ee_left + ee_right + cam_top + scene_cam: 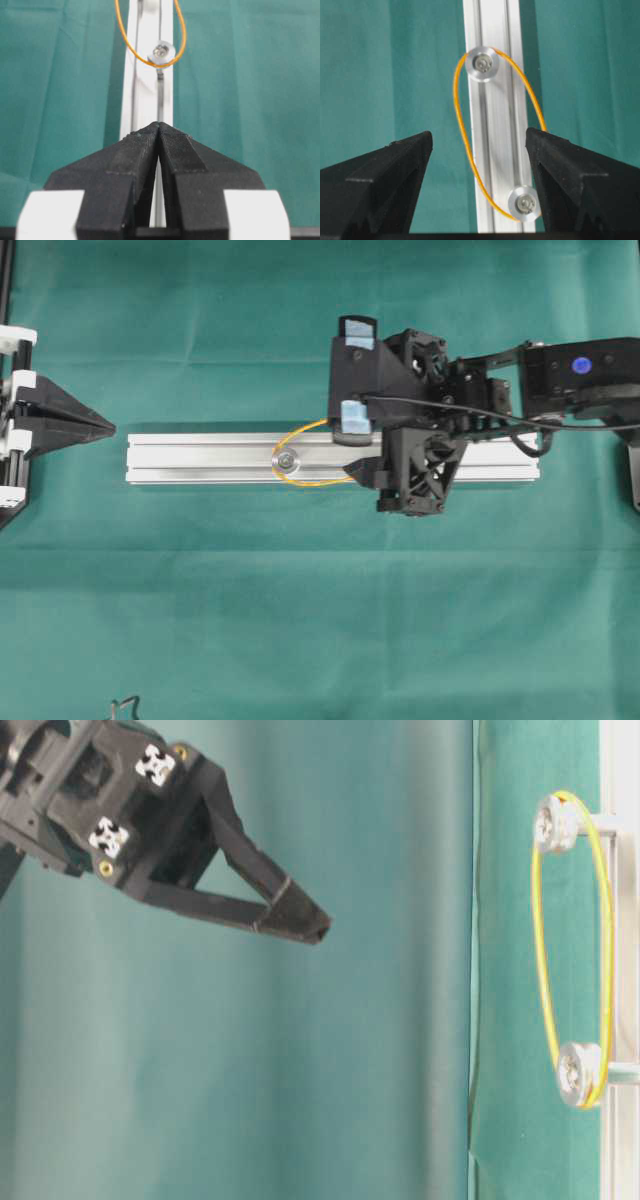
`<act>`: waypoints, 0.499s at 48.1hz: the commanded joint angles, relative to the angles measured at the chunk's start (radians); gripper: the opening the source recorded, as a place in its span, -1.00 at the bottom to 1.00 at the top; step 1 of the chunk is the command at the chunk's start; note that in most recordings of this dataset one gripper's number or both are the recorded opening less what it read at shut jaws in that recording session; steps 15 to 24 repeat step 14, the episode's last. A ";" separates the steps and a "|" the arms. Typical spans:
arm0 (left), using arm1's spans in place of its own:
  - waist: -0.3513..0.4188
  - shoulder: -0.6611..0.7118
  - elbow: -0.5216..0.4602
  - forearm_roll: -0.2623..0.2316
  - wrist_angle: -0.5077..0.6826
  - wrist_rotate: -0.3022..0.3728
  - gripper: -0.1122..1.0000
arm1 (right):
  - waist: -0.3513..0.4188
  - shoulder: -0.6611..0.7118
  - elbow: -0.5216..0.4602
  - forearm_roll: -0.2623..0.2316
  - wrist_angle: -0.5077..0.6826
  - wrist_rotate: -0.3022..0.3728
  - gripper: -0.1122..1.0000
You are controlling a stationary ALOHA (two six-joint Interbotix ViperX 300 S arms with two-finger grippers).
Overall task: Hook the rubber onto the shaft.
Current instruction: 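Open the right gripper to release the band and lift away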
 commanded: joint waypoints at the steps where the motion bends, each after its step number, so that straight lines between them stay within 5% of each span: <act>1: 0.002 0.008 -0.014 0.002 -0.011 0.000 -0.80 | 0.005 -0.046 0.006 -0.005 -0.006 0.005 0.55; 24: 0.002 0.008 -0.014 0.002 -0.009 0.000 -0.80 | 0.005 -0.114 0.080 -0.005 -0.054 0.006 0.55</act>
